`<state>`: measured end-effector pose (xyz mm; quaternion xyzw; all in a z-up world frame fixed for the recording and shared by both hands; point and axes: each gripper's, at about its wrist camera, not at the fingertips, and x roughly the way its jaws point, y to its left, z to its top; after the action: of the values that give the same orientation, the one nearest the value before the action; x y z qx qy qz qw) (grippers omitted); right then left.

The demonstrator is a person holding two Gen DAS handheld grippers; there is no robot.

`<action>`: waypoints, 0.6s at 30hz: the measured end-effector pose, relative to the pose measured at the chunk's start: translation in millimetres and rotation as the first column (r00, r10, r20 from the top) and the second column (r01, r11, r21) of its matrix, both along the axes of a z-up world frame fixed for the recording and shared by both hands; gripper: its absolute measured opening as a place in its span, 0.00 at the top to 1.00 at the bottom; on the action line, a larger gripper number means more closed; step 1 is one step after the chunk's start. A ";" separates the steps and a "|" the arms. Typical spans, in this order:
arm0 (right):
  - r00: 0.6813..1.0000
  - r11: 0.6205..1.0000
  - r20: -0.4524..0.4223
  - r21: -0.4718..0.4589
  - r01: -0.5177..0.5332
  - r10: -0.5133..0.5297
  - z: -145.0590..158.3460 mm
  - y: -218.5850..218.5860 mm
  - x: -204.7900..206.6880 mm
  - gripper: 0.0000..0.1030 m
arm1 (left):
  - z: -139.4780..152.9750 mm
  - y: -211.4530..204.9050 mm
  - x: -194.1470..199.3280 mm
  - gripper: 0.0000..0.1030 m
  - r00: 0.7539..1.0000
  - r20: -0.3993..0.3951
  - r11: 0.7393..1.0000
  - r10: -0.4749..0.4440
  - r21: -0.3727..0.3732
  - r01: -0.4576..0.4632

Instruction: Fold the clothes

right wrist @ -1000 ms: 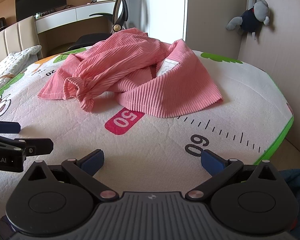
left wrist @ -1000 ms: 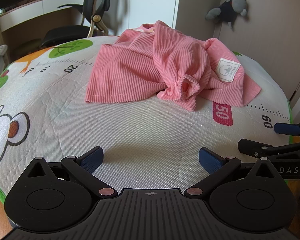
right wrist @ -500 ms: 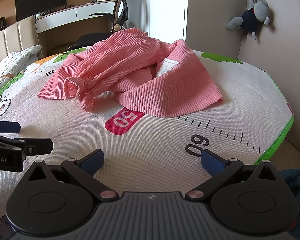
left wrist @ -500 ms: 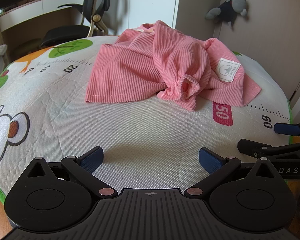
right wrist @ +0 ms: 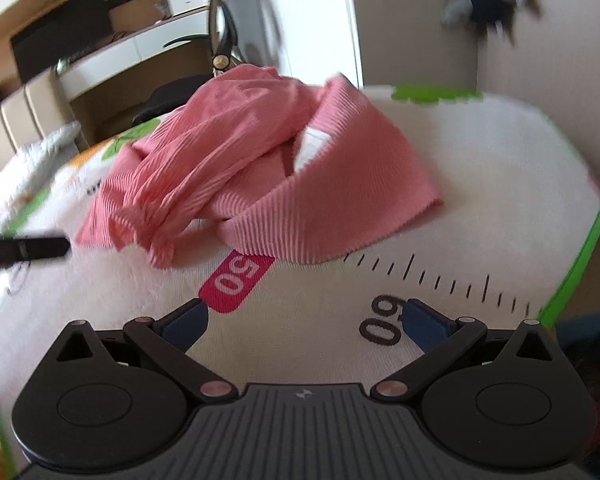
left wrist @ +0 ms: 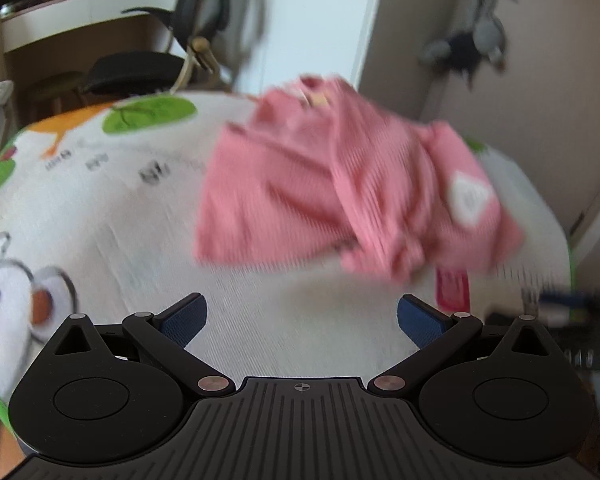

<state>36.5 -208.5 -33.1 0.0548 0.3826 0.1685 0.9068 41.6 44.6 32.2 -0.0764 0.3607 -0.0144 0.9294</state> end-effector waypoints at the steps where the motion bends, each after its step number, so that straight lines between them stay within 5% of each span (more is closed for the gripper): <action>1: 1.000 1.000 0.000 0.024 0.009 -0.009 -0.5 -3.0 -0.1 0.00 | 7.2 3.8 6.5 0.00 1.000 0.021 1.000 0.007 -0.001 -0.007; 8: 0.992 0.966 -0.036 0.226 0.123 -0.118 -3.1 -25.7 2.4 0.00 | 18.6 19.9 87.9 0.00 0.999 0.032 1.000 0.008 0.008 -0.008; 12: 0.998 0.988 -0.047 0.150 -0.023 0.031 7.1 -19.3 18.2 0.00 | -2.9 23.8 133.7 0.00 1.000 0.008 0.999 -0.003 0.040 0.003; 18: 0.948 0.992 0.296 0.008 -0.130 0.122 53.1 -7.5 67.5 0.00 | -27.0 21.7 156.8 0.00 0.997 -0.009 0.996 -0.079 0.051 0.079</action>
<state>104.0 -216.0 20.0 0.0168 0.2437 0.2373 0.9402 198.4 66.3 5.2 -0.0383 0.3669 -0.0418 0.9285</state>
